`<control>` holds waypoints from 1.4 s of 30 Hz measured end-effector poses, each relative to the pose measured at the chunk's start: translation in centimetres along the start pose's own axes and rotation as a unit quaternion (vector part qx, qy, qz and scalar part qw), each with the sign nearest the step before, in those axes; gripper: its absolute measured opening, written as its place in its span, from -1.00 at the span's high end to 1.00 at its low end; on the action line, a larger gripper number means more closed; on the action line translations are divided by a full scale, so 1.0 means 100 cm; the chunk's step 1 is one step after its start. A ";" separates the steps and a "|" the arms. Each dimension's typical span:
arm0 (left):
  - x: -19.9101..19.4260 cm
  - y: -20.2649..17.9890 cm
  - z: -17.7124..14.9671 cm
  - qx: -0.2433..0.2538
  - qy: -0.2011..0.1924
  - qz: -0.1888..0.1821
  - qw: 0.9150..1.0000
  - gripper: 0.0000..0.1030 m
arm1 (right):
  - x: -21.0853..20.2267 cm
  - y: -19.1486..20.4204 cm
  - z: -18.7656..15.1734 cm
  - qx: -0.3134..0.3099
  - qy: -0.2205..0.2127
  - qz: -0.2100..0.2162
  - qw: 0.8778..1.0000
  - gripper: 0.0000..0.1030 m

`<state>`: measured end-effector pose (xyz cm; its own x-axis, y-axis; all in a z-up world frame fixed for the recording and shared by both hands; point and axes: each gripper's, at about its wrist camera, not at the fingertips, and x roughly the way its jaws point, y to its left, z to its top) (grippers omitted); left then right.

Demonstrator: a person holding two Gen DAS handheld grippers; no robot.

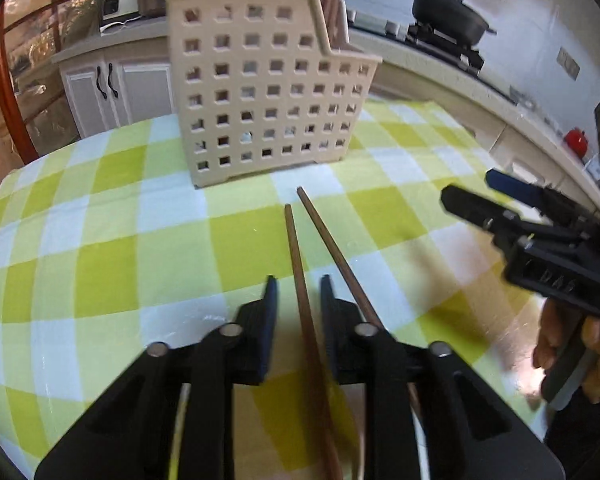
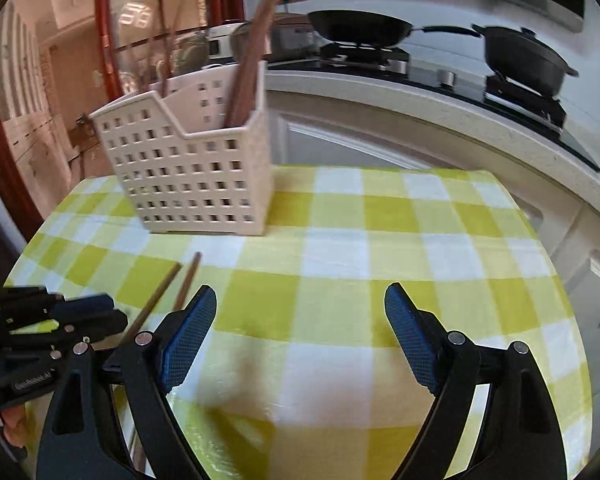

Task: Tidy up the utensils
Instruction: 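Return the left tool and grasp a brown chopstick while the right tool grasps another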

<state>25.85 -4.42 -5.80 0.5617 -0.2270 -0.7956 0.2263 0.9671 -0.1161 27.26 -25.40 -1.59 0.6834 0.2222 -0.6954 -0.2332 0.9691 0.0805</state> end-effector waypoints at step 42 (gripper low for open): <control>-0.025 0.069 -0.021 -0.071 -0.036 0.012 0.997 0.86 | 0.030 0.068 -0.023 -0.088 0.087 0.058 0.991 0.75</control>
<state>24.31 3.09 -5.84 0.6230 -0.2064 -0.7545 0.1007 0.9777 -0.1843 26.11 -18.40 -4.74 0.5190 0.2946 -0.8024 -0.4308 0.9009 0.0522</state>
